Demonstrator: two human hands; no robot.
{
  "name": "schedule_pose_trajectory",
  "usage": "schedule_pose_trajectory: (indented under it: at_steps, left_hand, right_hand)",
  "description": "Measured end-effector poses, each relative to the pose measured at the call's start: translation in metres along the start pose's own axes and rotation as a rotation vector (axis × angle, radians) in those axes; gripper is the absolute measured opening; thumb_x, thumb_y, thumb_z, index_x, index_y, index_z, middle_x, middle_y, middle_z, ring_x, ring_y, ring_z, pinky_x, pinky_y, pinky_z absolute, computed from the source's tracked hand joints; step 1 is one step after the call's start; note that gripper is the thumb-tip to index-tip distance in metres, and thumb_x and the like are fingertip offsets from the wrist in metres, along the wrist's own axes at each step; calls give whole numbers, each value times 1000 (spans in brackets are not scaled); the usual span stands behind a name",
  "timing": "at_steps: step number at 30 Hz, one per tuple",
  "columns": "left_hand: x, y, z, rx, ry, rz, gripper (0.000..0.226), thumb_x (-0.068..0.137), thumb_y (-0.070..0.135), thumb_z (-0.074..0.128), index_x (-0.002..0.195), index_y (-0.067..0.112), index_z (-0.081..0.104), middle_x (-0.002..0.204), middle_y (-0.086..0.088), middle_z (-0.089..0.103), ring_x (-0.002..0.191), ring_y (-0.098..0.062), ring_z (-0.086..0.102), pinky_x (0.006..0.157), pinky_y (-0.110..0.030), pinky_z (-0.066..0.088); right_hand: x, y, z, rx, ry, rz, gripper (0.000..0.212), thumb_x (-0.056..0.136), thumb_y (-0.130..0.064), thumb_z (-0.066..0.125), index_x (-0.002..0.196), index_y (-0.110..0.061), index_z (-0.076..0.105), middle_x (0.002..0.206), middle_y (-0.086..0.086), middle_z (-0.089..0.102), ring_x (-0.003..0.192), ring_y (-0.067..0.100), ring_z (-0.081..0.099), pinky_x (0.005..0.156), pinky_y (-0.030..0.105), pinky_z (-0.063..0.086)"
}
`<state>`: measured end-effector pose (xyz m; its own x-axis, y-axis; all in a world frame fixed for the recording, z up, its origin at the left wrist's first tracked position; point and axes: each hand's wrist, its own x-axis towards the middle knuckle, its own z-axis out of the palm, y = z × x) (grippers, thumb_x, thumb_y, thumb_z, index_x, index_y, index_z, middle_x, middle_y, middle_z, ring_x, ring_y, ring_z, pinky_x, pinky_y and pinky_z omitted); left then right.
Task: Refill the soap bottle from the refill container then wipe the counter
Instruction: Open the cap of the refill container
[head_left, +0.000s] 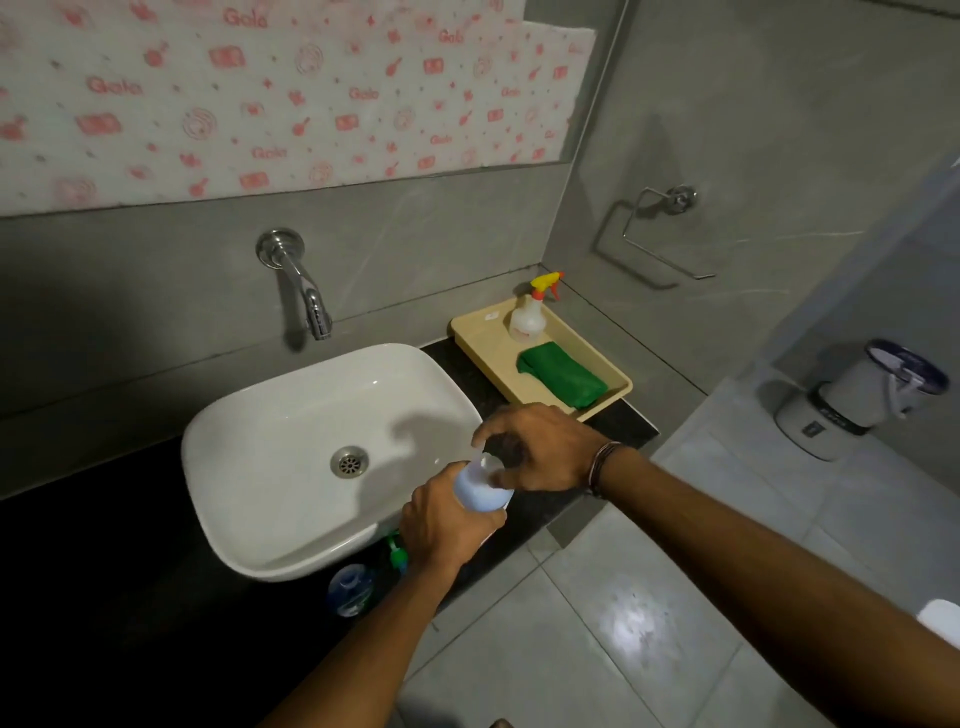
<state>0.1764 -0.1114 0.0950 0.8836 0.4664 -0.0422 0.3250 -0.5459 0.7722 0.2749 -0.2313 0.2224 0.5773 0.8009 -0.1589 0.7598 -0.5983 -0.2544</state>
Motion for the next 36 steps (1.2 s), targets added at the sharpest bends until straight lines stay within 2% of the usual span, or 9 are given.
schedule_pose_trajectory:
  at_steps: [3,7,9,13,17,21,25,28,36]
  left_hand:
    - [-3,1,-5,-7,-25,4,77,51,66,86,119,34,66,112,5,75,99,-20,70,75,-30,52]
    - [-4,3,-10,-58,-47,33,82,45,76,73,118,38,65,110,10,75,89,-14,67,68,-28,52]
    - [-4,1,-13,-64,-34,40,78,46,74,78,114,38,66,106,10,76,83,-12,64,66,-27,50]
    - [-4,-3,-15,-69,-42,36,76,52,68,85,119,37,67,109,8,76,88,-13,67,68,-27,50]
    - [-7,-3,-15,-66,-40,51,68,53,65,87,111,36,67,105,8,77,80,-9,61,65,-25,46]
    - [-8,-5,-15,-78,-38,60,75,55,66,87,119,33,68,110,7,78,93,-14,72,71,-29,56]
    - [-8,-5,-14,-81,-36,63,69,55,64,89,113,33,68,109,6,78,88,-10,66,73,-27,53]
    - [-7,-6,-13,-89,-47,62,74,56,63,89,121,34,67,112,6,78,97,-15,72,76,-33,59]
    - [-4,-8,-6,-100,-47,66,74,59,60,90,123,32,67,115,5,77,100,-17,71,81,-35,61]
  right_hand:
    - [5,-22,1,-248,-22,261,60,92,-73,45,106,-19,69,95,5,72,83,23,68,75,44,61]
    - [4,-30,-7,-153,-123,195,28,92,-35,69,113,-16,71,109,7,73,97,25,68,84,43,60]
    - [2,-29,-14,-29,-138,136,47,83,-18,78,128,-19,65,122,4,70,107,21,67,89,41,59]
    - [4,-35,-6,-176,-125,250,48,88,-47,72,127,-21,63,118,2,72,103,22,68,87,43,60]
    - [2,-38,-2,-70,-138,146,48,86,-22,74,133,-23,63,130,1,67,114,19,64,94,40,58]
    - [2,-38,6,-146,-148,284,54,89,-53,65,132,-21,60,123,5,69,108,24,66,90,42,59]
    - [0,-37,11,-43,-113,234,50,84,-33,74,131,-23,61,126,3,68,112,21,65,91,40,59]
    - [0,-36,14,-74,-76,324,60,81,-62,67,125,-22,63,116,3,71,102,22,68,85,42,61]
    - [3,-27,23,-28,-34,243,43,87,-42,71,125,-20,67,119,1,72,105,20,67,89,41,59]
